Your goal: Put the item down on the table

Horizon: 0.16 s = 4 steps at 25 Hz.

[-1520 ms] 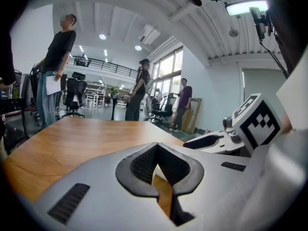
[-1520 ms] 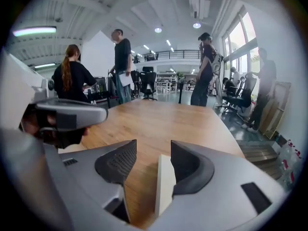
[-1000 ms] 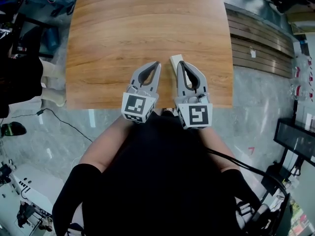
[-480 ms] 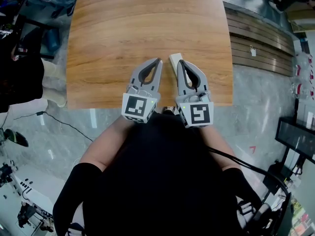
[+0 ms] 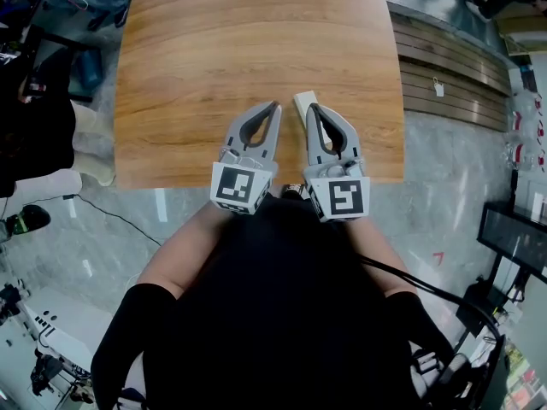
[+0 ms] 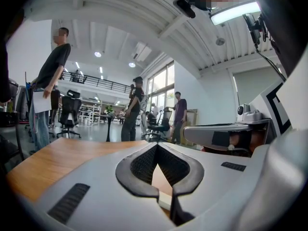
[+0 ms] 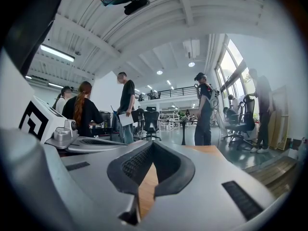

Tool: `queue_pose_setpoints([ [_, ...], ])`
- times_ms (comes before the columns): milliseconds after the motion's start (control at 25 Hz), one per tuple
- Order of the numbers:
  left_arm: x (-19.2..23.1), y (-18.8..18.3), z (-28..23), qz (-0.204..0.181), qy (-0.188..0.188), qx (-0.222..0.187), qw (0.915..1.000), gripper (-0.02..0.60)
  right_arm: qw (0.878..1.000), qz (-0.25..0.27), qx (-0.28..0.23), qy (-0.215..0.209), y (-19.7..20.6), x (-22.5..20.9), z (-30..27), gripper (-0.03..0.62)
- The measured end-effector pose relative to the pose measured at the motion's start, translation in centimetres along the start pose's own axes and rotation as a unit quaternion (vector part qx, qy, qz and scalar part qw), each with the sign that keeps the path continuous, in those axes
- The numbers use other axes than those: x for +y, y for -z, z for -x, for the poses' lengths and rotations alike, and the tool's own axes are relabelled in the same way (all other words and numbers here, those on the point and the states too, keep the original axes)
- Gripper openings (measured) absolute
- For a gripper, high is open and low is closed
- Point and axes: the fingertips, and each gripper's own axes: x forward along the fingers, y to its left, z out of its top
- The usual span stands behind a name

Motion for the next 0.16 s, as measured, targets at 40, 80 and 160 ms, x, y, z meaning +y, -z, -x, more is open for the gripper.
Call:
queue_pose_setpoints([
  [40, -0.01, 0.04, 0.01, 0.001, 0.001, 0.001, 1.0000, 0.003, 1.000, 0.000, -0.002, -0.001, 0.02, 0.02, 0.02, 0.011],
  [80, -0.02, 0.08, 0.02, 0.002, 0.001, 0.001, 1.0000, 0.003, 1.000, -0.001, -0.003, 0.000, 0.04, 0.01, 0.04, 0.011],
  [160, -0.03, 0.15, 0.06, 0.006, 0.002, 0.002, 1.0000, 0.003, 1.000, -0.003, 0.001, 0.004, 0.09, -0.04, 0.07, 0.011],
])
